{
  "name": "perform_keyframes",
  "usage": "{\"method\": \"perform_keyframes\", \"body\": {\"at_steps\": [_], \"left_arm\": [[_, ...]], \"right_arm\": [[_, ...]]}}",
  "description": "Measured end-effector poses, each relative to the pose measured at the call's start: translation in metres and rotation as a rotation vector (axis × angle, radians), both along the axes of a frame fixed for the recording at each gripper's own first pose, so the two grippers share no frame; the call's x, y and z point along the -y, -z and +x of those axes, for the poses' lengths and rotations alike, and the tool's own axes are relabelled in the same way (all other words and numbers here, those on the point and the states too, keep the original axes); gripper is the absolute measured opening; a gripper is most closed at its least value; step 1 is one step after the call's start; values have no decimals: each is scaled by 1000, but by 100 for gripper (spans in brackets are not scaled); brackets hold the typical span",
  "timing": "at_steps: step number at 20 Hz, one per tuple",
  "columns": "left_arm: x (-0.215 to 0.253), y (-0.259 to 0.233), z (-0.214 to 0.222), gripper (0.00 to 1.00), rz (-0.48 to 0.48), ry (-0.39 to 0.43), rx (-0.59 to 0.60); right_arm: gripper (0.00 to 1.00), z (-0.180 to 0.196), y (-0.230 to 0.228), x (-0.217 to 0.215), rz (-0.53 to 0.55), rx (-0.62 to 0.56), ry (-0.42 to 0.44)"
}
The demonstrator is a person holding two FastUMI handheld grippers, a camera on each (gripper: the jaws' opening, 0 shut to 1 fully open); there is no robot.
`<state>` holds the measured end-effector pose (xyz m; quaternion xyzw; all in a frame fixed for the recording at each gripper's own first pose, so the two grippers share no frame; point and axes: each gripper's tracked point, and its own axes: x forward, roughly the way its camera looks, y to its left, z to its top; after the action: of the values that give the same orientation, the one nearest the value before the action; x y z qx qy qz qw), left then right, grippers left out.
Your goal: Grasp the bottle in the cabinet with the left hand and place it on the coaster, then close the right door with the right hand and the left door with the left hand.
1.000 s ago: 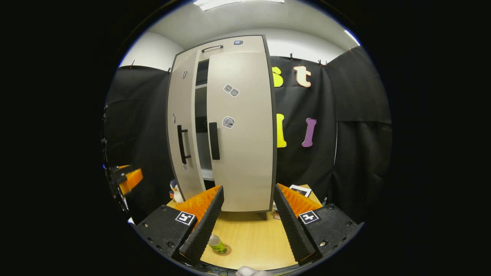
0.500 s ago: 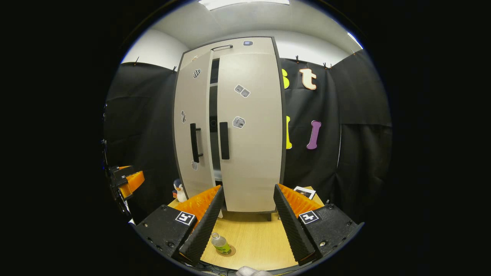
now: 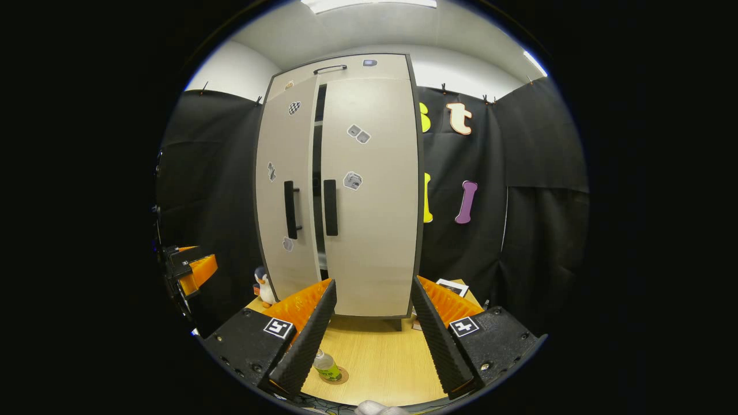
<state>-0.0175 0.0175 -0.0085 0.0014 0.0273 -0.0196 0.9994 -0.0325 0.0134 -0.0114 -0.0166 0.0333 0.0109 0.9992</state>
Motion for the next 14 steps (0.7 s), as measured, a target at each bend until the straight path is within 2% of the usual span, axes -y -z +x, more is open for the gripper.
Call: {"method": "perform_keyframes", "body": {"at_steps": [11,14], "left_arm": [[10,-1,5,96,-14,46,-2],[3,-4,3,96,-9,30,6]], "right_arm": [[81,-2,3,5,-3,7,29],[81,-3,1,3,-2,13,26]]}}
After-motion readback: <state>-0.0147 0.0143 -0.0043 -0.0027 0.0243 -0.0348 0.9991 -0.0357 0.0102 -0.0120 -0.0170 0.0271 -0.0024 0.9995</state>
